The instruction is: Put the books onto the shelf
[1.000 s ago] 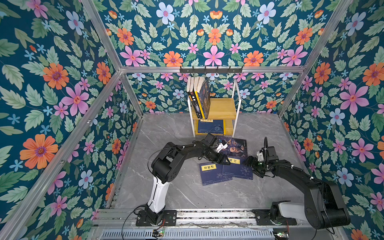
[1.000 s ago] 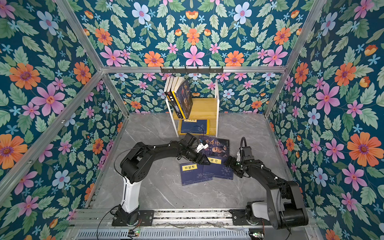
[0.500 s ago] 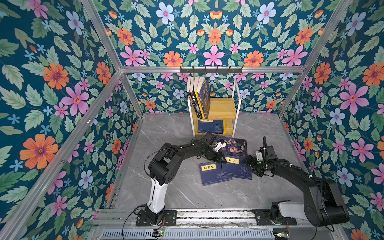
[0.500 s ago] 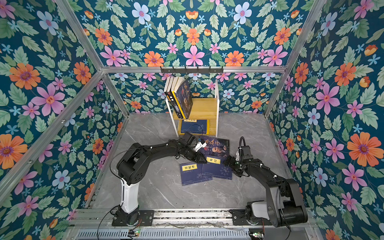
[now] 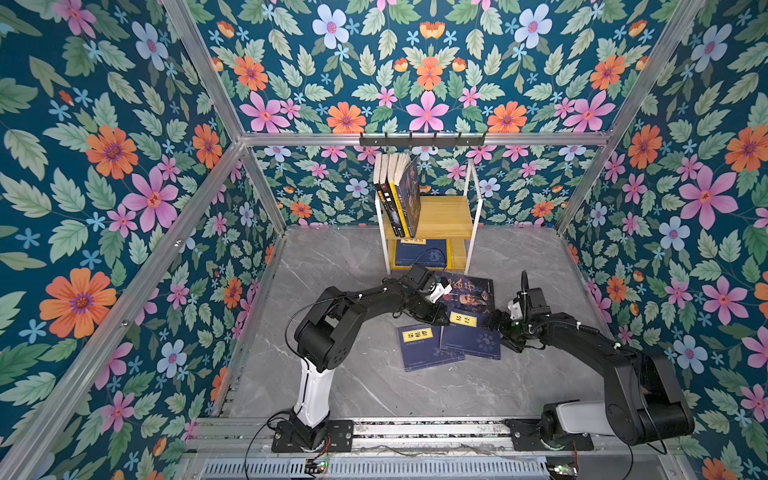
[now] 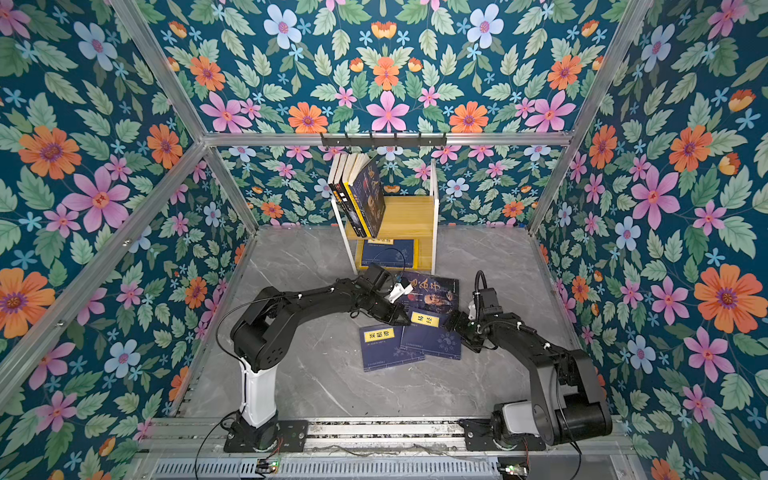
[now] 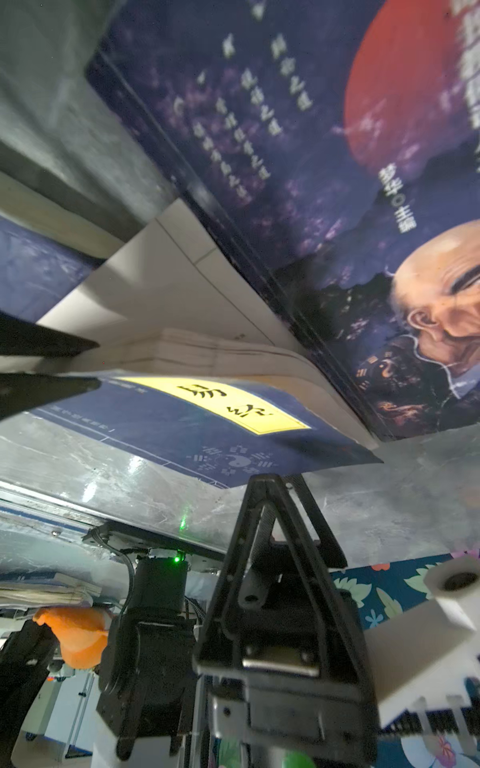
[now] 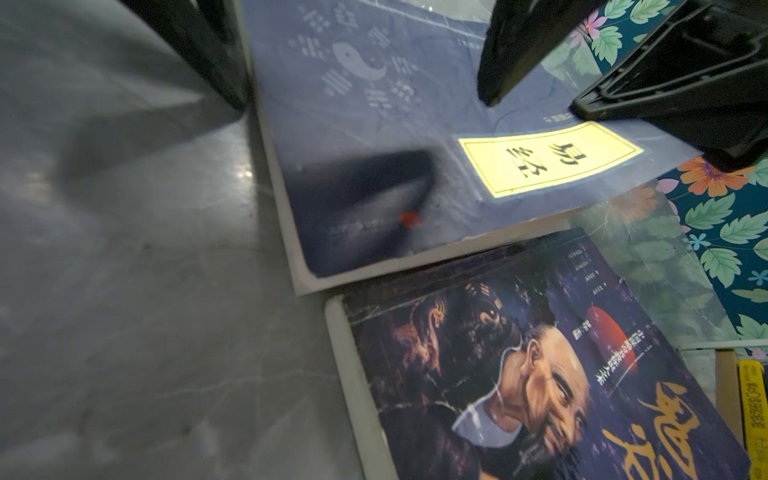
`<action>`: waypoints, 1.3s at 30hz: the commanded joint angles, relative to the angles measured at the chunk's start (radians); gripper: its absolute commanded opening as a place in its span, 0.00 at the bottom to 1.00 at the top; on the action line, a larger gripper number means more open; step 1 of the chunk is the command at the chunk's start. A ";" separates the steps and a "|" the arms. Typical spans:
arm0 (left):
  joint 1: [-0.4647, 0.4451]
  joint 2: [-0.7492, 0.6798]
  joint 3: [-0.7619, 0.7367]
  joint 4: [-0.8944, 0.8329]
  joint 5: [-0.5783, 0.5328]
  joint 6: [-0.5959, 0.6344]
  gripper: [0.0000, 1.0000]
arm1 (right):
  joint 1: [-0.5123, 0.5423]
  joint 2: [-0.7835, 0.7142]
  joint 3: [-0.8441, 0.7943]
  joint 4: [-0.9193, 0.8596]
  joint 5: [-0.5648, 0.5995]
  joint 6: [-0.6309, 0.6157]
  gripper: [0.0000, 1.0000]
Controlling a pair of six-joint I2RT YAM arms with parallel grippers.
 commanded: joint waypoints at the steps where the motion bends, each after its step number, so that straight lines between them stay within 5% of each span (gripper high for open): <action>1: 0.009 -0.015 -0.003 0.008 -0.005 0.023 0.00 | 0.001 -0.011 0.004 -0.093 0.036 -0.011 0.86; 9: 0.070 -0.082 -0.045 0.006 0.027 0.049 0.00 | 0.040 -0.160 0.039 -0.076 0.126 -0.110 0.84; 20: 0.207 -0.198 -0.151 0.062 0.086 -0.021 0.00 | 0.449 -0.335 0.001 0.253 0.402 -0.641 0.84; 29: 0.227 -0.231 -0.159 0.068 0.128 -0.043 0.00 | 0.702 -0.199 0.003 0.362 0.558 -1.031 0.84; 39: 0.232 -0.220 -0.164 0.079 0.138 -0.055 0.00 | 0.799 -0.010 0.061 0.353 0.731 -1.136 0.81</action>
